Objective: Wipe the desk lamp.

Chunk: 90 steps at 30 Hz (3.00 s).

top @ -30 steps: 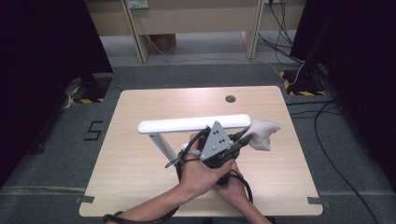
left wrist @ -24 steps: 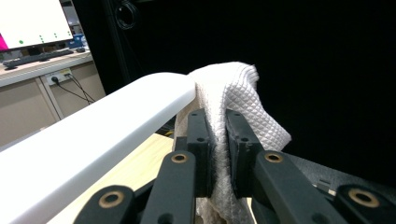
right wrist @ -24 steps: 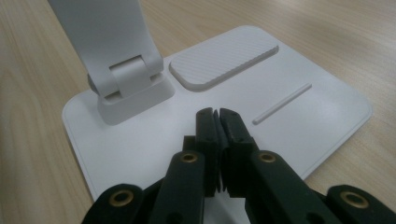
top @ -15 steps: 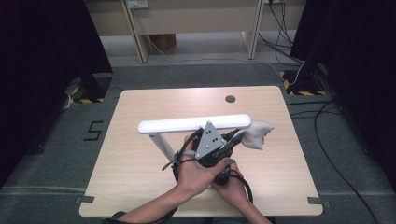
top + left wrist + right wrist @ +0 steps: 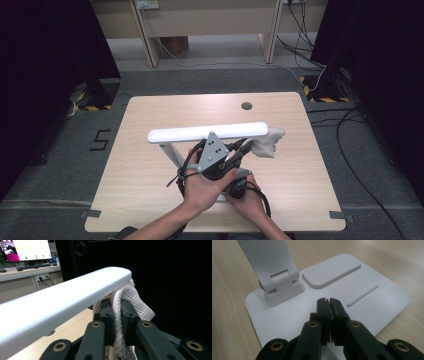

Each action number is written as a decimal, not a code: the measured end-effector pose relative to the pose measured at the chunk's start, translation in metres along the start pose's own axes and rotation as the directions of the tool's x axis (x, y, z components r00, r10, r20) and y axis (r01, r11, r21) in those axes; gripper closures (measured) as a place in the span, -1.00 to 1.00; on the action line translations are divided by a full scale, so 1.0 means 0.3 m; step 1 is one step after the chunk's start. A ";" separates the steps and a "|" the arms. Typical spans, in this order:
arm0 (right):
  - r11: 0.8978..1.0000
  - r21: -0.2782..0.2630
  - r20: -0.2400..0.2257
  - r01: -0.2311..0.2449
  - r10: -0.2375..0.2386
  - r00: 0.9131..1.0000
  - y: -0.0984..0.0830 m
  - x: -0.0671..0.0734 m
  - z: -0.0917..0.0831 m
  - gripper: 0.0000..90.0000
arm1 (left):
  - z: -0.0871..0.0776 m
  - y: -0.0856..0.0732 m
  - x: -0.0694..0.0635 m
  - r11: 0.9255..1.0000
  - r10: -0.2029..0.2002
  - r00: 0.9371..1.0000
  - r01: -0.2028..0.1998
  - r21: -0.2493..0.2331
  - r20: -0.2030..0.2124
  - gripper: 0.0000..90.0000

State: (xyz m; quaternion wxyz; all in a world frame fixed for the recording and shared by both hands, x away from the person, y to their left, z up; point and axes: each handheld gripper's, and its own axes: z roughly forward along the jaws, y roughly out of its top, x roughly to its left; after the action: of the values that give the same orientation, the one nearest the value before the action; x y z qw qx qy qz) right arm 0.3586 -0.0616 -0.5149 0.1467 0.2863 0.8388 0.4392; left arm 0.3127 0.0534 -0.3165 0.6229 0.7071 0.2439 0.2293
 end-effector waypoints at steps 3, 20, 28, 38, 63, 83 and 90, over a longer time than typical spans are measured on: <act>1.000 -0.001 0.002 0.000 0.000 1.000 0.000 0.000 0.000 0.93 | -0.009 0.000 0.003 1.000 -0.005 1.000 0.005 -0.004 -0.002 0.82; 1.000 0.000 0.002 0.003 -0.003 1.000 0.000 0.000 0.000 0.93 | -0.044 -0.010 0.020 1.000 -0.015 1.000 0.015 -0.017 -0.025 0.82; 1.000 -0.003 0.004 0.008 -0.008 1.000 0.000 0.000 0.001 0.93 | -0.067 -0.017 0.031 1.000 -0.018 0.999 0.017 -0.020 -0.038 0.82; 1.000 -0.003 0.003 0.004 -0.004 1.000 0.000 0.001 0.001 0.93 | -0.099 -0.026 0.048 0.999 -0.025 0.998 0.024 -0.024 -0.056 0.82; 1.000 -0.004 0.004 0.005 -0.005 1.000 0.000 0.001 0.001 0.93 | -0.171 -0.046 0.077 0.999 -0.041 0.995 0.037 -0.036 -0.094 0.82; 1.000 -0.005 0.005 0.010 -0.010 1.000 0.000 0.001 0.001 0.93 | -0.230 -0.060 0.104 0.998 -0.047 0.990 0.041 -0.043 -0.135 0.82; 1.000 -0.005 0.007 0.010 -0.010 1.000 0.000 0.001 0.001 0.93 | -0.253 -0.065 0.110 0.998 -0.053 0.987 0.047 -0.046 -0.149 0.82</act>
State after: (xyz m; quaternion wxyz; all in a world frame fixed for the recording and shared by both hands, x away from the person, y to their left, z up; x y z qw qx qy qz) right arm 0.3585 -0.0613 -0.5151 0.1525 0.2832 0.8387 0.4395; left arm 0.2895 0.1345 -0.3262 0.6230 0.6683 0.3027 0.2713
